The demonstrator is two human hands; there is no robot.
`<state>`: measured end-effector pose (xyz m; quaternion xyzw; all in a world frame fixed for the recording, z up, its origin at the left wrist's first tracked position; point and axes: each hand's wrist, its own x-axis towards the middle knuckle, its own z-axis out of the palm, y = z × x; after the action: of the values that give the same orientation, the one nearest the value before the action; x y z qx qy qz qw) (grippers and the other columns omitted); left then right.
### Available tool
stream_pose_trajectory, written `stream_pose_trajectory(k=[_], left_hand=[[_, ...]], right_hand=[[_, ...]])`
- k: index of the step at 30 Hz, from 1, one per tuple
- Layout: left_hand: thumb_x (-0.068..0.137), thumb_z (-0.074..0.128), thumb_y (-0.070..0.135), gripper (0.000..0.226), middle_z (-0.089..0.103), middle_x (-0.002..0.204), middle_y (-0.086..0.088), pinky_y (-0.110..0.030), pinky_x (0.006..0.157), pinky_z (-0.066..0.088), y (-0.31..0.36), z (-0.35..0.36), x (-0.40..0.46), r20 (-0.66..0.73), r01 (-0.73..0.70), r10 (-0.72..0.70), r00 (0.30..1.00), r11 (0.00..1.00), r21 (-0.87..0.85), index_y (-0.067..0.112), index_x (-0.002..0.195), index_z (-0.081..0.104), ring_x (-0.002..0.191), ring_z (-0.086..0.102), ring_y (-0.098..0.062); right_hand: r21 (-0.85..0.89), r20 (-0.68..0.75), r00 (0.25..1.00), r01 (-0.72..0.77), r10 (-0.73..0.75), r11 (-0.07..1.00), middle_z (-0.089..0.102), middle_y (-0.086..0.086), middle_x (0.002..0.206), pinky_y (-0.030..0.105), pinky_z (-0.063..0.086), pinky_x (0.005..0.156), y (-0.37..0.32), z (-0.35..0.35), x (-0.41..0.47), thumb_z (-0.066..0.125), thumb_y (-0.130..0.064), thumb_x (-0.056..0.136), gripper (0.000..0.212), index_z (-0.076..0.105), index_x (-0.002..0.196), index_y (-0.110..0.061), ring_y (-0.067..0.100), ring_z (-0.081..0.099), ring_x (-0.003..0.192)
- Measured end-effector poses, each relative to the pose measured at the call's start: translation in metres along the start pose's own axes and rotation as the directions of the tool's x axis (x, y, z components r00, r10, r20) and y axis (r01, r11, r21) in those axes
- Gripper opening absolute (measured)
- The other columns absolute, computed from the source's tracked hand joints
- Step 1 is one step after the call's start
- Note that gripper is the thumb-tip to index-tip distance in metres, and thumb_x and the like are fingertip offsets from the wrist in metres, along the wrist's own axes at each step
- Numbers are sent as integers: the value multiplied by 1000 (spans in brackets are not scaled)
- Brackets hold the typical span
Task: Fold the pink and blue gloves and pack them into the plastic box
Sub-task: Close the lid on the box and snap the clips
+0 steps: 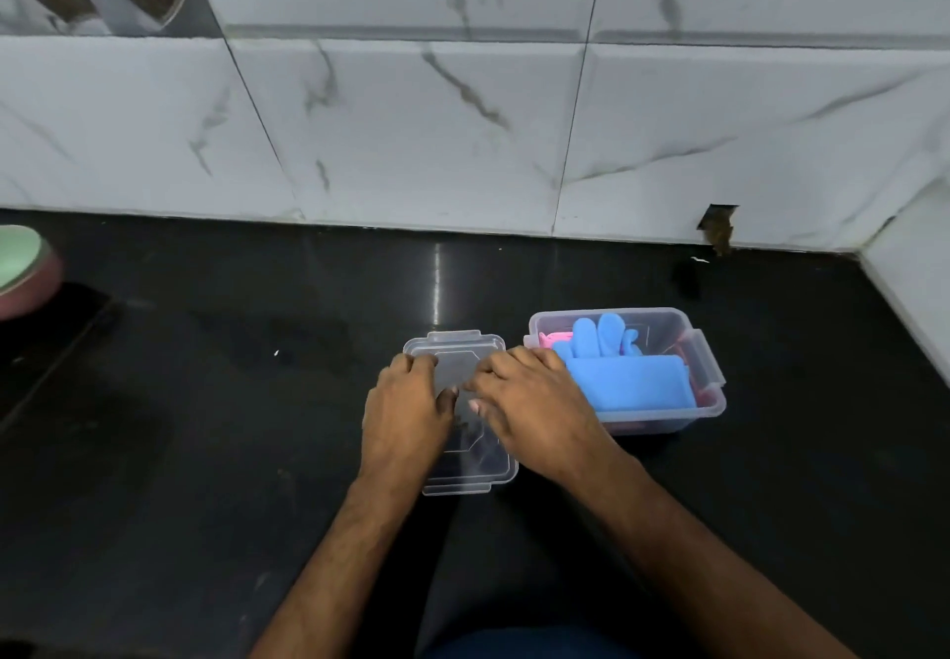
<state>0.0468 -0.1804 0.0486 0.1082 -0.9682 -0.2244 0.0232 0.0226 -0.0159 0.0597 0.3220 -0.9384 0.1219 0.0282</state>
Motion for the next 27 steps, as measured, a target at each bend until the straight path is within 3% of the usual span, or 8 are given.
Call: stream_pose_trajectory(k=[4, 8, 13, 16, 20, 23, 27], left_hand=[[95, 64, 24, 41, 55, 128, -12, -44, 92, 52, -3, 9, 1, 27, 139, -138, 990, 990, -5, 12, 134, 56, 114, 58, -31], [93, 67, 27, 44, 52, 129, -19, -49, 93, 50, -5, 17, 6, 55, 271, -277, 959, 958, 94, 5, 128, 51, 119, 53, -38], [96, 60, 13, 37, 60, 127, -27, -50, 91, 50, -6, 18, 25, 136, 457, -446, 885, 887, -63, -3, 123, 42, 115, 61, -46], [95, 56, 11, 31, 64, 123, -23, -46, 89, 54, -13, 12, 35, 224, 492, -471, 853, 869, -48, -2, 123, 52, 109, 65, -42], [97, 49, 23, 28, 68, 110, -21, -39, 78, 53, -15, 1, 39, 222, 440, -416, 882, 895, -72, 1, 104, 65, 95, 66, -39], [100, 41, 29, 32, 65, 94, -19, -37, 66, 44, -12, -8, 38, 52, 309, -305, 951, 933, -186, 4, 86, 56, 76, 59, -32], [105, 38, 28, 26, 60, 81, -8, -36, 56, 42, 7, -21, 34, -176, 29, -90, 980, 946, -322, 12, 86, 47, 69, 58, -21]], right_hand=[[-29, 54, 998, 10, -8, 1000, 59, -8, 123, 41, 24, 109, 3, 6, -4, 47, -37, 102, 28, 66, 123, -31, 17, 51, 118], [2, 53, 998, -20, 20, 1000, 58, -9, 126, 40, 22, 109, 12, 4, -7, 48, -36, 103, 28, 64, 125, -31, 16, 49, 121], [21, 99, 995, -18, 16, 1000, 55, -9, 135, 41, 24, 113, 19, 2, -9, 48, -36, 104, 31, 61, 132, -31, 14, 46, 128], [38, 115, 993, -17, 12, 999, 54, -8, 138, 41, 23, 114, 20, 1, -9, 49, -37, 104, 32, 60, 133, -31, 13, 44, 130], [99, 101, 994, -38, 28, 994, 55, -11, 135, 39, 25, 113, 23, 0, -7, 48, -38, 104, 31, 60, 132, -32, 11, 45, 127], [123, 95, 995, -50, 39, 991, 56, -11, 135, 38, 25, 113, 25, 0, -6, 48, -39, 103, 32, 57, 133, -31, 11, 46, 127], [144, 60, 997, -57, 49, 988, 55, -11, 139, 38, 27, 113, 26, -3, -5, 46, -39, 103, 42, 46, 144, -32, 12, 47, 130]])
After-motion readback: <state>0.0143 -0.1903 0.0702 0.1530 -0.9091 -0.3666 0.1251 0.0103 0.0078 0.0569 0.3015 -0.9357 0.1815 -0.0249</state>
